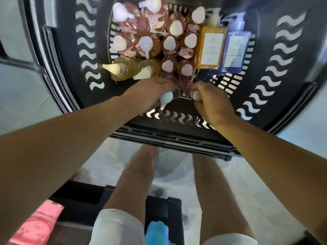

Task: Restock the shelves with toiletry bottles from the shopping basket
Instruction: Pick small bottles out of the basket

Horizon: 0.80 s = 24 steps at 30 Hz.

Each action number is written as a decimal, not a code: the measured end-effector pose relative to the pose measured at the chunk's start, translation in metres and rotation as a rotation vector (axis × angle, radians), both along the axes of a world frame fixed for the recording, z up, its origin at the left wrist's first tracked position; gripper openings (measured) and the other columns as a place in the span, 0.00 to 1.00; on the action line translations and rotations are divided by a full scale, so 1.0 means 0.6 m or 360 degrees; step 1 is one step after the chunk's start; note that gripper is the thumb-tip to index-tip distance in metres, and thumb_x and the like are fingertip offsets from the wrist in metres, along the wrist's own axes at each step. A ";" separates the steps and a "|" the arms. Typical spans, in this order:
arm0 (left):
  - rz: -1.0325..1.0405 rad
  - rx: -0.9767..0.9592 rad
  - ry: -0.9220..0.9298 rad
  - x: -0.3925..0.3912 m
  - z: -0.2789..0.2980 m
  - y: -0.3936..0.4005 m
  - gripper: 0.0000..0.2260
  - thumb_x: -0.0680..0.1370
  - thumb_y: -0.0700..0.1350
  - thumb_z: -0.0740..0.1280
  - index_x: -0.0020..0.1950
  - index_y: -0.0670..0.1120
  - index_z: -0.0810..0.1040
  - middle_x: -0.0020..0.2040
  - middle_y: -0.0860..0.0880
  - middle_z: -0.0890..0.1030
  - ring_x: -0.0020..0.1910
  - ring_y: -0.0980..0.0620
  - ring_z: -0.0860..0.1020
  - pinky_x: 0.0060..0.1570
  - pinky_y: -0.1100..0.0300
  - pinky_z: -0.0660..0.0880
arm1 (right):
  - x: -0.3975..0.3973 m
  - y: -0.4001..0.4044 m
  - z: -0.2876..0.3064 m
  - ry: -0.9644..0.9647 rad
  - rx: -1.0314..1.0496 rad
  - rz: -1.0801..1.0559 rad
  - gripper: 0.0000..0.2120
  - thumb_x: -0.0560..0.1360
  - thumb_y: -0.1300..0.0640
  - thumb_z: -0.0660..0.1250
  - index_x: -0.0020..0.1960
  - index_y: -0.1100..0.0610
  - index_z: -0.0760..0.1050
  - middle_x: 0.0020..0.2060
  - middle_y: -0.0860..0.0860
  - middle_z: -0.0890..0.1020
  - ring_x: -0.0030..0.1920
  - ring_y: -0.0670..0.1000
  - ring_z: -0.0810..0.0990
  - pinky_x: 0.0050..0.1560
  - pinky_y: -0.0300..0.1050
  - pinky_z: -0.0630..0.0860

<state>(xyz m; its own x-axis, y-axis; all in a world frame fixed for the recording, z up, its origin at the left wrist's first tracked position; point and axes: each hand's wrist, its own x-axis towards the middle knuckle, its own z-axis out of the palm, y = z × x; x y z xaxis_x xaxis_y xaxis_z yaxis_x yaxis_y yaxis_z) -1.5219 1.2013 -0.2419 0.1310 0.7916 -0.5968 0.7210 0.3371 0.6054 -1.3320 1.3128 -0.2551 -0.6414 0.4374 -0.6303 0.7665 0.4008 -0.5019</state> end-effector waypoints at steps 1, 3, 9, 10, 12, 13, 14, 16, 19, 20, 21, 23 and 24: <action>0.0066 -0.0013 -0.0018 0.000 0.012 0.003 0.21 0.74 0.37 0.70 0.68 0.44 0.76 0.67 0.43 0.76 0.65 0.41 0.73 0.62 0.52 0.70 | 0.005 0.006 0.015 0.0024 0.0005 0.0005 0.11 0.74 0.63 0.67 0.55 0.55 0.75 0.47 0.52 0.81 0.49 0.54 0.80 0.49 0.48 0.76; 0.0171 -0.0050 -0.0043 0.002 0.045 0.010 0.22 0.74 0.36 0.70 0.68 0.43 0.75 0.66 0.42 0.77 0.65 0.41 0.73 0.61 0.57 0.65 | 0.017 0.017 0.050 0.0064 0.0048 -0.0004 0.13 0.74 0.61 0.69 0.58 0.54 0.76 0.49 0.53 0.82 0.50 0.54 0.80 0.50 0.44 0.74; 0.0496 -0.0039 0.0071 0.002 0.209 -0.002 0.23 0.75 0.38 0.70 0.70 0.46 0.74 0.62 0.40 0.79 0.59 0.41 0.76 0.50 0.61 0.66 | 0.037 0.052 0.223 0.0117 0.0024 -0.0254 0.13 0.75 0.55 0.70 0.58 0.47 0.76 0.49 0.49 0.83 0.48 0.51 0.80 0.50 0.48 0.78; 0.0534 -0.0001 0.0076 0.003 0.246 -0.004 0.22 0.74 0.37 0.70 0.68 0.46 0.75 0.60 0.40 0.80 0.56 0.41 0.77 0.47 0.63 0.65 | 0.038 0.057 0.261 0.0153 0.0028 -0.0266 0.12 0.76 0.54 0.70 0.58 0.48 0.77 0.49 0.50 0.84 0.49 0.53 0.81 0.51 0.49 0.78; 0.0584 0.0112 0.0052 0.007 0.330 -0.005 0.19 0.73 0.36 0.71 0.64 0.43 0.78 0.54 0.40 0.82 0.50 0.41 0.79 0.45 0.60 0.69 | 0.041 0.064 0.344 0.0201 0.0109 -0.0249 0.10 0.78 0.51 0.68 0.58 0.49 0.78 0.48 0.52 0.84 0.48 0.56 0.82 0.49 0.45 0.77; 0.0613 0.0186 0.0031 0.008 0.371 -0.005 0.17 0.73 0.36 0.72 0.61 0.42 0.80 0.50 0.41 0.83 0.47 0.42 0.80 0.45 0.58 0.72 | 0.042 0.066 0.384 0.0184 0.0168 -0.0244 0.10 0.78 0.50 0.67 0.58 0.49 0.78 0.48 0.52 0.84 0.48 0.56 0.82 0.47 0.43 0.74; 0.0659 0.0227 0.0020 0.010 0.412 -0.004 0.15 0.73 0.38 0.72 0.60 0.43 0.81 0.48 0.44 0.83 0.46 0.44 0.80 0.44 0.60 0.73 | 0.043 0.068 0.423 0.0146 0.0221 -0.0265 0.10 0.77 0.49 0.67 0.58 0.47 0.77 0.49 0.52 0.84 0.48 0.57 0.81 0.46 0.42 0.72; 0.0728 0.0254 0.0010 0.011 0.493 0.000 0.16 0.73 0.39 0.73 0.60 0.47 0.80 0.47 0.50 0.83 0.44 0.52 0.79 0.39 0.66 0.69 | 0.046 0.072 0.501 0.0101 0.0290 -0.0346 0.14 0.75 0.49 0.69 0.60 0.46 0.74 0.51 0.52 0.84 0.51 0.58 0.80 0.49 0.45 0.73; 0.0813 0.0370 -0.0079 0.012 0.598 0.006 0.20 0.71 0.37 0.74 0.61 0.45 0.78 0.47 0.52 0.81 0.43 0.60 0.76 0.40 0.73 0.69 | 0.051 0.074 0.620 0.0217 0.0304 -0.0497 0.15 0.73 0.47 0.70 0.59 0.46 0.74 0.50 0.51 0.84 0.52 0.58 0.81 0.52 0.50 0.76; 0.0851 0.0384 -0.0068 0.010 0.632 0.010 0.21 0.70 0.36 0.75 0.62 0.45 0.78 0.49 0.50 0.82 0.46 0.57 0.78 0.43 0.70 0.70 | 0.052 0.077 0.660 0.0295 0.0311 -0.0529 0.13 0.73 0.47 0.70 0.57 0.46 0.76 0.50 0.50 0.84 0.51 0.56 0.81 0.52 0.50 0.76; 0.0884 0.0415 -0.0076 0.008 0.665 0.014 0.23 0.69 0.35 0.75 0.63 0.44 0.78 0.52 0.50 0.81 0.50 0.52 0.79 0.45 0.68 0.70 | 0.052 0.080 0.699 0.0362 0.0313 -0.0554 0.12 0.73 0.48 0.71 0.55 0.47 0.77 0.49 0.48 0.84 0.51 0.55 0.82 0.52 0.51 0.77; 0.0931 0.0510 -0.0126 0.000 0.724 0.022 0.23 0.68 0.32 0.74 0.62 0.43 0.78 0.53 0.50 0.80 0.54 0.48 0.79 0.46 0.71 0.70 | 0.048 0.094 0.773 0.0433 0.0309 -0.0559 0.10 0.74 0.50 0.71 0.54 0.50 0.79 0.49 0.49 0.84 0.50 0.54 0.82 0.53 0.52 0.77; 0.0942 0.0538 -0.0106 -0.004 0.755 0.027 0.23 0.68 0.32 0.73 0.62 0.43 0.78 0.54 0.50 0.81 0.54 0.48 0.79 0.46 0.70 0.71 | 0.045 0.101 0.808 0.0451 0.0345 -0.0514 0.10 0.75 0.50 0.71 0.54 0.52 0.79 0.49 0.49 0.84 0.51 0.53 0.82 0.52 0.51 0.76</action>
